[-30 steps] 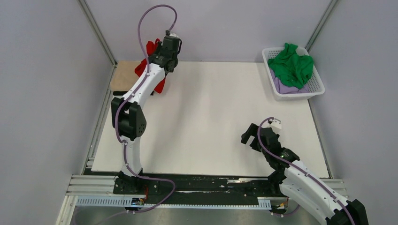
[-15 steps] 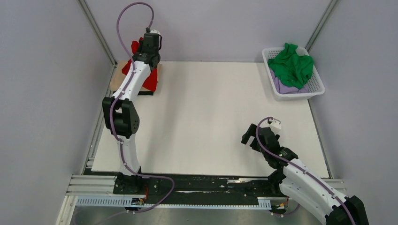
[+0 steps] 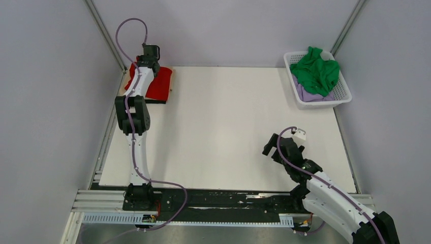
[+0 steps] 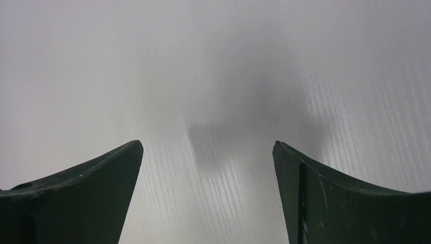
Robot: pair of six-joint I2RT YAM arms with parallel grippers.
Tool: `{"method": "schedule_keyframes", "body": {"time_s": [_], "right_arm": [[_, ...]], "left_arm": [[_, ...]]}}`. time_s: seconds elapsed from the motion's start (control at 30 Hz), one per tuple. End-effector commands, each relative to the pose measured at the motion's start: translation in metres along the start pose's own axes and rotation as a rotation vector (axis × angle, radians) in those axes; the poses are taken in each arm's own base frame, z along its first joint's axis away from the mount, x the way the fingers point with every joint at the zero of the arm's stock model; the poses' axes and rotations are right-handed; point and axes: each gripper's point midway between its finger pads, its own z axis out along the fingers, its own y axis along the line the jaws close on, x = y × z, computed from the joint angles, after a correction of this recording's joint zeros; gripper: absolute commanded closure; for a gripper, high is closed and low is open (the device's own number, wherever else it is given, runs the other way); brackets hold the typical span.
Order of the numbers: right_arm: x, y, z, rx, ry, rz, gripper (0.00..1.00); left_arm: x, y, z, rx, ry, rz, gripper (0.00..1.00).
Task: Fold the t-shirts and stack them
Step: Put the neatly folded tshirt into the corner of the board with the left arm, then reset both arms
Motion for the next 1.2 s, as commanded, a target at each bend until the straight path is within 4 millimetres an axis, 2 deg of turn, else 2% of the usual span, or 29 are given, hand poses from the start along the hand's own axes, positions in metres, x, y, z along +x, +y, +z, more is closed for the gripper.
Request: {"method": "schedule_keyframes", "body": {"time_s": [0.0,0.03,0.07,0.13,0.3,0.37,0.4,0.47,0.6,0.77,0.83,0.97,1.0,1.03,1.07,1.1,1.13,1.17], "right_arm": [[-0.028,0.014,-0.004,-0.022,-0.082,0.044,0.00],[-0.030,0.015,-0.005,-0.022,-0.085,0.043,0.00],[-0.032,0.015,-0.005,-0.022,-0.090,0.043,0.00],[-0.036,0.015,-0.005,-0.015,-0.101,0.041,0.00],[-0.040,0.017,-0.005,-0.006,-0.105,0.032,0.00],[-0.039,0.016,-0.004,0.001,-0.100,0.027,0.00],[-0.041,0.017,-0.004,0.000,-0.101,0.028,0.00],[-0.041,0.018,-0.004,0.001,-0.098,0.022,0.00],[-0.046,0.021,-0.005,-0.001,-0.108,0.018,0.00],[-0.056,0.025,-0.008,-0.009,-0.129,0.034,0.00],[-0.059,0.027,-0.009,-0.015,-0.133,0.045,0.00],[-0.067,0.034,-0.014,-0.038,-0.140,0.060,0.00],[-0.069,0.036,-0.015,-0.047,-0.140,0.064,0.00],[-0.070,0.038,-0.016,-0.056,-0.141,0.067,0.00],[-0.070,0.039,-0.016,-0.059,-0.139,0.066,0.00],[-0.071,0.040,-0.017,-0.060,-0.139,0.067,0.00],[-0.071,0.041,-0.017,-0.065,-0.138,0.063,0.00],[-0.070,0.042,-0.017,-0.074,-0.130,0.054,0.00]], "left_arm": [[-0.029,0.024,-0.004,-0.082,-0.072,-0.141,0.93],[-0.028,0.022,-0.001,-0.083,-0.070,-0.158,0.93],[-0.022,0.035,0.006,-0.107,-0.056,-0.179,0.93],[-0.016,0.042,0.014,-0.121,-0.040,-0.217,0.92],[-0.003,0.055,0.026,-0.183,0.002,-0.288,0.79],[-0.001,0.061,0.027,-0.196,0.009,-0.305,0.50],[-0.001,0.062,0.027,-0.196,0.011,-0.309,0.16],[-0.004,0.065,0.024,-0.195,0.006,-0.312,0.02],[-0.011,0.070,0.013,-0.175,-0.004,-0.339,0.00],[-0.023,0.059,-0.006,-0.031,-0.013,-0.404,0.00],[-0.030,0.053,-0.021,0.047,-0.016,-0.452,0.00],[-0.059,0.047,-0.072,0.234,-0.082,-0.585,0.00],[-0.068,0.046,-0.095,0.292,-0.105,-0.624,0.00],[-0.083,0.056,-0.122,0.323,-0.162,-0.670,0.00],[-0.080,0.045,-0.142,0.379,-0.162,-0.661,0.00],[-0.088,0.051,-0.161,0.401,-0.208,-0.685,0.00],[-0.072,0.015,-0.174,0.469,-0.173,-0.634,0.00],[-0.080,0.022,-0.202,0.498,-0.235,-0.643,0.00]]}}
